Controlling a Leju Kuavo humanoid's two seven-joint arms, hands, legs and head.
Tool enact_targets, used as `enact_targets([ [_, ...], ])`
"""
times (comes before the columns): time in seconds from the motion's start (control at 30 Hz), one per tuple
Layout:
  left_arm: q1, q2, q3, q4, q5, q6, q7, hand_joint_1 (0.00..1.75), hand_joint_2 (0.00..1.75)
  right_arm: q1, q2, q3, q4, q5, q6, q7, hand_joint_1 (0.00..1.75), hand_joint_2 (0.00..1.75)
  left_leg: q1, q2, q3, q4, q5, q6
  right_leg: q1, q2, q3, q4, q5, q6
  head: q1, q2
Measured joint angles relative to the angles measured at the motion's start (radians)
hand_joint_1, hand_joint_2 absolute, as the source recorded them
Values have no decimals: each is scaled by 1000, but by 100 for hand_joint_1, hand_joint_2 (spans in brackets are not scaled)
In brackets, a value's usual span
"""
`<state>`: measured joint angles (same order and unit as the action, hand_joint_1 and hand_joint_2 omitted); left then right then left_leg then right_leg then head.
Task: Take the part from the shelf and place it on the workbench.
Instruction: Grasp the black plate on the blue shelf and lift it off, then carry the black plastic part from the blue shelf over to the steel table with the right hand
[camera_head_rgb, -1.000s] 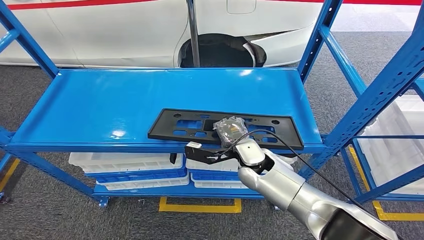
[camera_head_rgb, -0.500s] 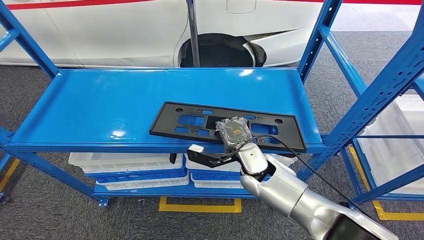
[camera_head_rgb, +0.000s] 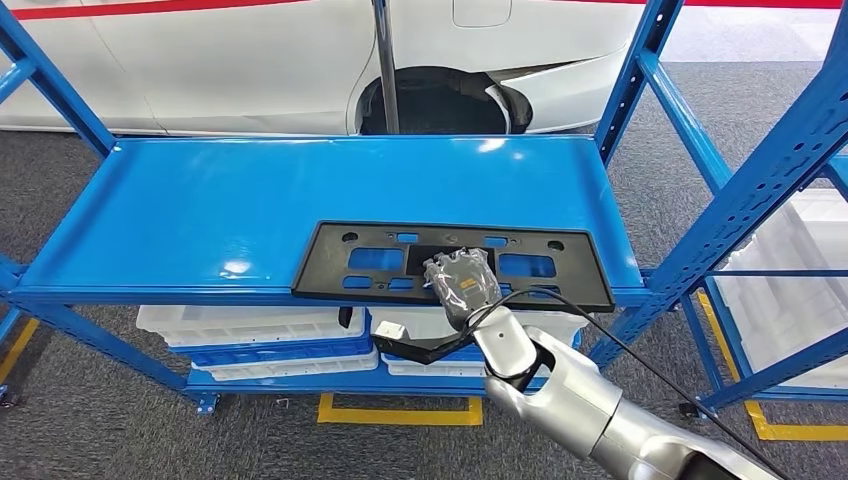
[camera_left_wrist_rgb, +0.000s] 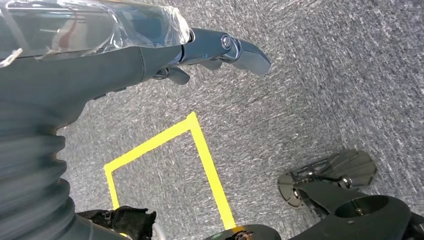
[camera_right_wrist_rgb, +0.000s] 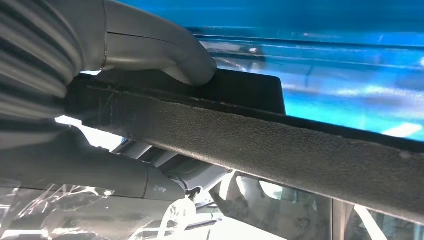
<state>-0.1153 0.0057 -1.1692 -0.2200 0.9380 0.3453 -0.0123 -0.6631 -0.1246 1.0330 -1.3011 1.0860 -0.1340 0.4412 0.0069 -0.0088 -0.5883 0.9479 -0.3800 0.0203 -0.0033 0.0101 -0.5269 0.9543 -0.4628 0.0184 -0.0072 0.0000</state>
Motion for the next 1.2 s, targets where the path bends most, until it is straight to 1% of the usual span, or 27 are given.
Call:
enact_targets([
  [0.13, 0, 0, 0, 0, 0, -1, -1, 0, 175, 4, -5, -1, -18, 3, 18, 2, 175, 175, -5, 0, 0, 1, -1, 12, -5, 0, 1, -2, 2, 9, 0, 0],
  [0.2, -1, -2, 0, 0, 0, -1, -1, 0, 175, 5, -7, -3, -28, 9, 25, 3, 175, 175, 1, 3, 8, -16, 10, 19, -5, 0, -2, 8, -10, 17, 0, 0],
  [0.23, -2, -2, 0, 0, 0, -1, -2, 0, 175, 5, -9, -4, -33, 13, 28, 4, 175, 175, 5, 4, 13, -26, 15, 22, -5, -1, -12, 34, -32, 20, 1, 0],
  [0.27, -2, -3, 0, 0, 1, -1, -2, 0, 175, 5, -11, -5, -37, 17, 31, 5, 175, 175, 9, 6, 16, -34, 19, 24, -5, -2, -31, 80, -63, 24, 2, 0],
  [0.33, -3, -2, 0, 0, 1, -1, -2, 0, 175, 9, -16, -5, -43, 23, 36, 8, 175, 175, 12, 6, 17, -36, 21, 26, -11, -2, -93, 216, -128, 34, 3, 0],
  [0.37, -2, -3, 0, 0, 1, -2, -2, 0, 175, 11, -18, -5, -45, 25, 38, 8, 175, 175, 14, 6, 17, -36, 21, 25, -16, -2, -118, 268, -143, 40, 3, 0],
  [0.4, -2, -3, 0, 0, 1, -2, -2, 0, 175, 14, -21, -5, -46, 27, 40, 9, 175, 175, 18, 6, 17, -35, 22, 23, -22, -2, -128, 289, -137, 47, 3, 0],
  [0.43, -1, -4, 0, 0, 1, -3, -2, 0, 175, 16, -24, -5, -48, 30, 40, 10, 175, 175, 24, 6, 16, -34, 22, 19, -28, -3, -118, 266, -113, 55, 3, 0],
  [0.5, -1, -4, 0, 1, 2, -4, -2, 0, 175, 17, -28, -6, -54, 36, 41, 11, 175, 175, 36, 5, 12, -24, 19, 0, -43, -6, -47, 126, -42, 79, 6, 0],
  [0.53, -2, -3, 0, 1, 2, -4, -1, 0, 175, 16, -28, -6, -60, 38, 42, 12, 175, 175, 40, 4, 8, -18, 17, -12, -46, -2, -18, 70, -16, 82, 8, 0],
  [0.57, -3, -2, 0, 2, 3, -4, -2, 0, 175, 16, -29, -7, -67, 40, 43, 12, 175, 175, 40, 3, 5, -11, 17, -23, -48, 2, 0, 32, -4, 81, 11, 0],
  [0.6, -3, -1, 0, 2, 3, -4, -1, 0, 175, 15, -30, -9, -73, 42, 44, 13, 175, 175, 39, 2, 1, -7, 18, -32, -47, 7, 0, 26, -5, 72, 14, 0],
  [0.67, -1, -1, 0, 3, 3, -4, -1, 0, 175, 13, -30, -14, -87, 43, 47, 13, 175, 175, 42, 1, -6, -7, 26, -47, -45, 11, -17, 33, -1, 45, 14, 0],
  [0.7, 0, -1, 0, 3, 3, -4, -1, 0, 175, 13, -30, -17, -93, 44, 48, 13, 175, 175, 45, 1, -12, 0, 18, -51, -44, 10, -25, 34, 4, 33, 14, 0],
  [0.73, 1, -1, 0, 3, 3, -4, -1, 0, 175, 11, -29, -19, -99, 44, 49, 13, 175, 175, 47, 2, -24, 24, -6, -53, -43, 9, -32, 32, 11, 22, 14, 0],
  [0.77, 1, -1, 0, 3, 3, -4, -1, 0, 175, 10, -29, -21, -104, 45, 49, 14, 175, 175, 45, 3, -42, 73, -45, -52, -41, 8, -39, 30, 19, 13, 14, 0],
  [0.83, 0, -1, 0, 3, 3, -5, -1, 0, 175, 7, -30, -24, -116, 45, 50, 15, 175, 175, 38, 4, -91, 224, -141, -47, -34, 5, -56, 30, 33, 2, 14, 0],
  [0.87, -1, -1, 0, 3, 3, -6, -1, 0, 175, 7, -31, -25, -123, 45, 50, 16, 175, 175, 34, 4, -106, 286, -171, -44, -29, 5, -64, 30, 39, -1, 14, 0],
  [0.9, -1, -1, 0, 3, 3, -6, -1, 0, 175, 6, -32, -27, -129, 45, 50, 16, 175, 175, 30, 4, -105, 315, -181, -39, -25, 5, -72, 30, 45, -3, 14, 0],
  [0.93, -1, -1, 0, 3, 3, -7, -1, 0, 175, 6, -33, -28, -136, 45, 50, 17, 175, 175, 26, 4, -84, 301, -172, -32, -21, 5, -78, 30, 51, -3, 14, 0],
  [0.97, -1, -1, 0, 3, 3, -7, -1, 0, 175, 4, -35, -30, -144, 45, 51, 18, 175, 175, 21, 4, -43, 247, -150, -25, -18, 6, -84, 30, 56, -3, 14, 0],
  [1.03, -3, -1, 0, 3, 3, -7, -1, 0, 175, -1, -37, -34, -162, 46, 53, 21, 175, 175, 10, 4, 57, 94, -111, -11, -15, 6, -92, 30, 67, 1, 14, 0],
  [1.07, -5, -1, 0, 3, 3, -8, -1, 0, 175, -4, -38, -37, -172, 46, 55, 22, 175, 175, 5, 3, 89, 40, -99, -6, -14, 6, -94, 29, 72, 5, 14, 0],
  [1.1, -6, -1, 0, 3, 3, -8, -1, 0, 175, -8, -39, -41, -181, 47, 56, 23, 175, 175, 0, 3, 104, 10, -94, -4, -14, 6, -96, 28, 78, 11, 13, 0],
  [1.13, -7, -2, 0, 3, 3, -8, -1, 0, 175, -12, -40, -44, -189, 47, 57, 24, 175, 175, -4, 2, 103, 4, -90, -2, -14, 6, -97, 26, 85, 18, 13, 0],
  [1.17, -7, -2, 0, 3, 3, -9, -2, 0, 175, -14, -41, -45, -196, 48, 59, 24, 175, 175, -3, 2, 96, 0, -81, 3, -14, 6, -98, 23, 91, 25, 13, 0],
  [1.2, -7, -3, 0, 3, 4, -9, -2, 0, 175, -15, -42, -46, -202, 48, 60, 25, 175, 175, -2, 3, 92, -5, -72, 9, -15, 6, -103, 25, 87, 31, 12, 0],
])
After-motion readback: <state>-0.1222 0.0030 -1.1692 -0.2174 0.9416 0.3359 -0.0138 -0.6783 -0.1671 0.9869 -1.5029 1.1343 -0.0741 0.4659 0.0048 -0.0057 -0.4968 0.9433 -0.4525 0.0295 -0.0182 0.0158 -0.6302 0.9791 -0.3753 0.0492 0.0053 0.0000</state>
